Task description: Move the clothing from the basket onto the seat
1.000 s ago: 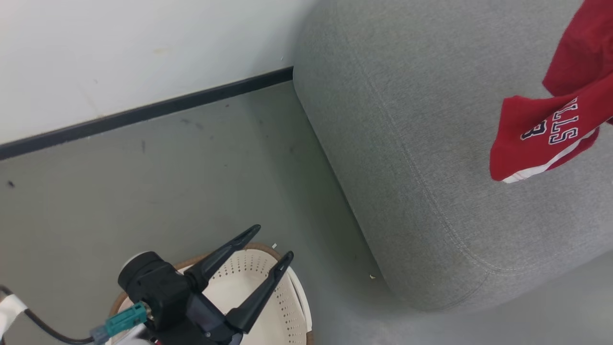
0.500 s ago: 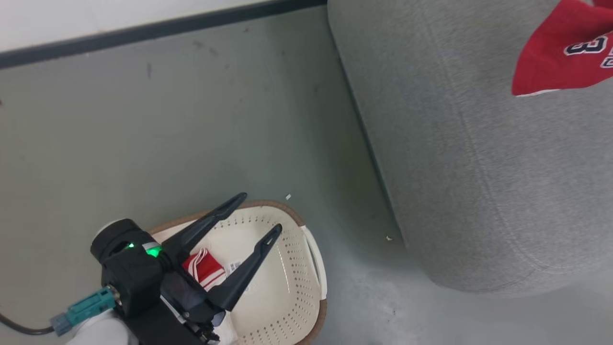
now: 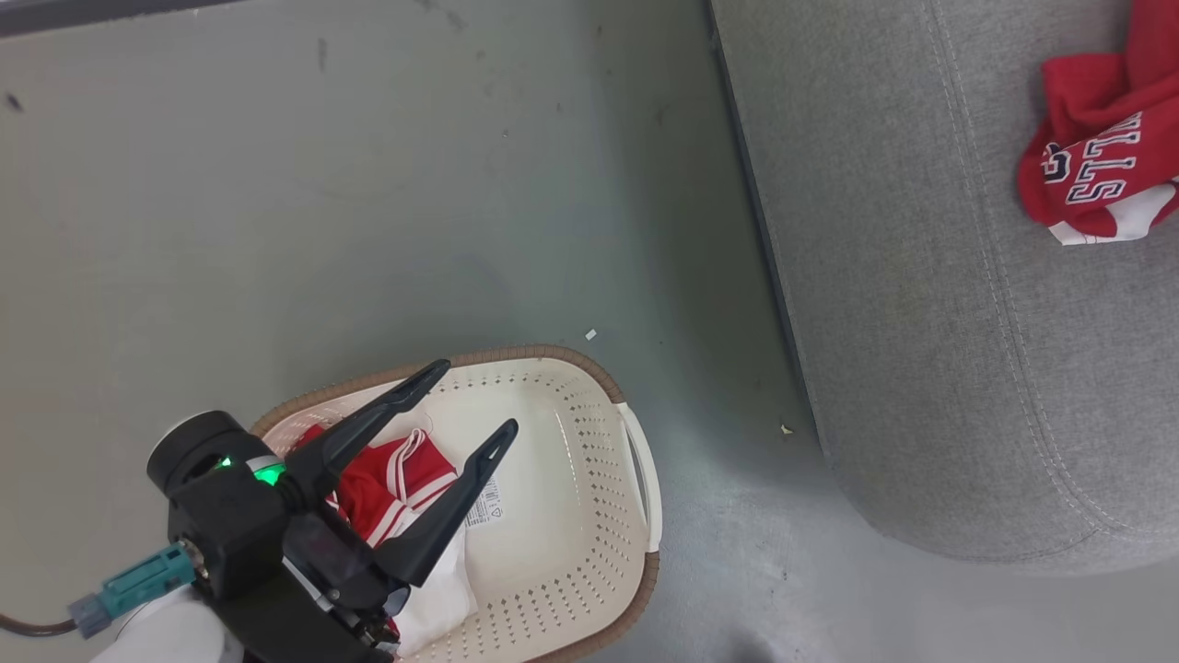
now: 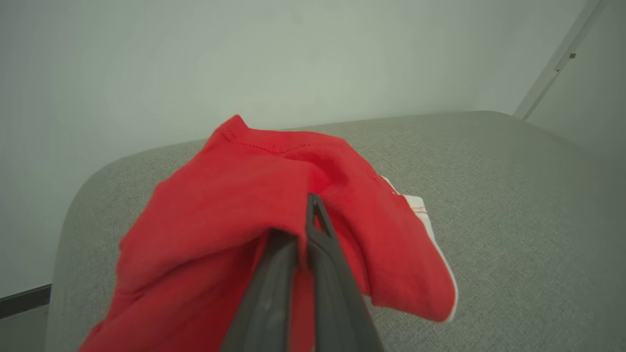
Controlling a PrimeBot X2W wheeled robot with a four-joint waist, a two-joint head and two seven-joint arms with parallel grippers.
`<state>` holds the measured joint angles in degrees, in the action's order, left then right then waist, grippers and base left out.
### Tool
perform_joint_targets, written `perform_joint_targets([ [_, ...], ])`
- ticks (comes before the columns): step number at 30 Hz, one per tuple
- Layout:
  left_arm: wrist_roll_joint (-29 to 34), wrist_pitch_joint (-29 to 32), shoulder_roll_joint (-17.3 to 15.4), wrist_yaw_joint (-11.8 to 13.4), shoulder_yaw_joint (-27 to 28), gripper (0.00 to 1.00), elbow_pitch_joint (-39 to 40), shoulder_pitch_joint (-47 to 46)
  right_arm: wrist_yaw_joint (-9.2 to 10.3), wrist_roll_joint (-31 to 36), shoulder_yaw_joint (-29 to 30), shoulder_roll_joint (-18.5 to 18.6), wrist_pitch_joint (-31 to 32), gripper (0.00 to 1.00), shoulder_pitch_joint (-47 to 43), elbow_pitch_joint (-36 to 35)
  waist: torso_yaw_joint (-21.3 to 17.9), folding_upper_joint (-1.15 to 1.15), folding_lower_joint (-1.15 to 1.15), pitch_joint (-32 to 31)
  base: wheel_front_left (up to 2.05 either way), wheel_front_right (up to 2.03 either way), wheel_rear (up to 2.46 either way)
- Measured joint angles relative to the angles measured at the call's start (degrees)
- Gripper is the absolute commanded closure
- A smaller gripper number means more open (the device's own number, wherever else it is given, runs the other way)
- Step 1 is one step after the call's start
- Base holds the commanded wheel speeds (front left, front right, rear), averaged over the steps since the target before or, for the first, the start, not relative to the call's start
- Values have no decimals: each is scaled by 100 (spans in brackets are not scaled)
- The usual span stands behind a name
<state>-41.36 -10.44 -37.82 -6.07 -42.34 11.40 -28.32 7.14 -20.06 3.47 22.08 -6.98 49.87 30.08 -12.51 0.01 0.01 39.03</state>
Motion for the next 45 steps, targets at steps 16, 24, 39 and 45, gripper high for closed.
perform_joint_targets([
  [16, -82, -125, 187, -43, -59, 0, -396, -55, 0, 975, 212, -533, 964, 0, -471, 619, -52, -1, -1, -535, 0, 0, 0],
  [24, -140, -185, 348, -48, -80, 0, -644, -34, 0, 1392, 339, -712, 1304, 0, -750, 503, -61, -1, -1, -880, 0, 0, 0],
  [39, -271, -288, 703, -41, -21, 0, -1146, 123, -47, 2007, -96, -579, 1393, 0, -1335, -458, -76, -1, -2, -1668, 0, 0, 0],
  [45, -461, -330, 811, 10, 104, 0, -1402, 276, -386, 1830, 14, -334, 1232, 0, -1468, -781, -11, -1, -2, -2045, 0, 0, 0],
])
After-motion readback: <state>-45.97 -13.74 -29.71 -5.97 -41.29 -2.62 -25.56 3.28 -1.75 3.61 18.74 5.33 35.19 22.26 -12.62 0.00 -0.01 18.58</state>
